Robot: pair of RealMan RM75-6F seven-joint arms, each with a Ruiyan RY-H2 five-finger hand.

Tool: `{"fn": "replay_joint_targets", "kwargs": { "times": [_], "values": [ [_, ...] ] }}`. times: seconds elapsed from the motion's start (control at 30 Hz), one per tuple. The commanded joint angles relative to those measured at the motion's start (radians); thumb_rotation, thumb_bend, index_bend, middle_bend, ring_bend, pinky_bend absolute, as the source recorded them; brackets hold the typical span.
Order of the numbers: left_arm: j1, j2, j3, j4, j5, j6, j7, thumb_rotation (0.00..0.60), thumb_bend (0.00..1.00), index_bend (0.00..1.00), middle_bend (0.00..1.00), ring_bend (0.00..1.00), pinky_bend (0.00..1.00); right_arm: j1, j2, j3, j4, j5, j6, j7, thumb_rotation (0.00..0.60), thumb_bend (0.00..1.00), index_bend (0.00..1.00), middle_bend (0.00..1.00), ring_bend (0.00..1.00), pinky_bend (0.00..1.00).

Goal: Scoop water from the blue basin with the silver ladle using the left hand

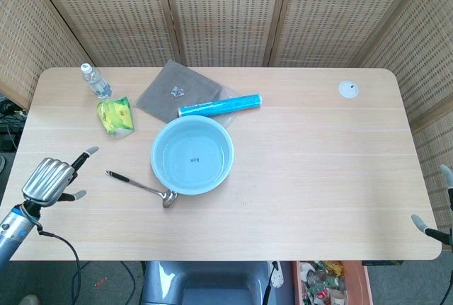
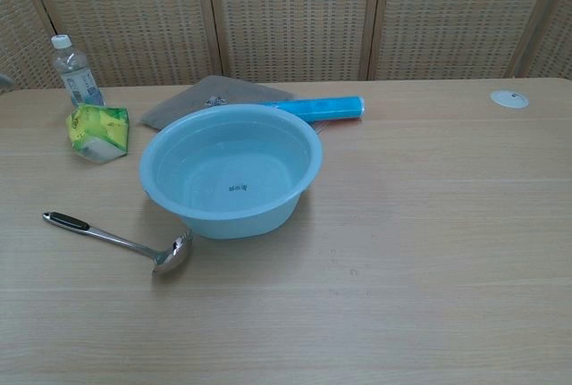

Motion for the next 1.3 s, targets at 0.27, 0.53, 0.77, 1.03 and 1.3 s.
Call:
{"fn": "replay_joint_targets", "kwargs": {
  "times": [0.27,0.53,0.77,1.03,1.3],
  "values": [
    [-0.184,-0.149,0.086,0.366,0.143,-0.112,-0.136,0.600,0.15,0.36,1.00,1.00,1.00,0.019,-0.014,0.021,-0.006,0.059,-0.032,-0.051,0.600,0.00,0.00,0.00,0.00,0.00],
    [-0.216,-0.225,0.126,0.455,0.125,-0.147,-0.196,0.600,0.25,0.38,1.00,1.00,1.00,0.027,-0.005,0.021,-0.008,0.062,-0.053,-0.032,0.600,0.00,0.00,0.00,0.00,0.00],
    [-0.226,-0.277,0.149,0.490,0.100,-0.173,-0.242,0.600,0.32,0.40,1.00,1.00,1.00,0.042,0.001,0.013,0.001,0.051,-0.092,0.008,0.600,0.00,0.00,0.00,0.00,0.00],
    [-0.244,-0.315,0.161,0.504,0.074,-0.220,-0.242,0.600,0.38,0.41,1.00,1.00,1.00,0.042,0.005,0.015,0.012,0.058,-0.096,0.034,0.600,0.00,0.00,0.00,0.00,0.00],
    [-0.266,-0.336,0.164,0.494,0.039,-0.281,-0.204,0.600,0.38,0.40,0.99,1.00,1.00,0.049,0.010,0.021,0.022,0.079,-0.118,0.062,0.600,0.00,0.00,0.00,0.00,0.00]
  ]
}}
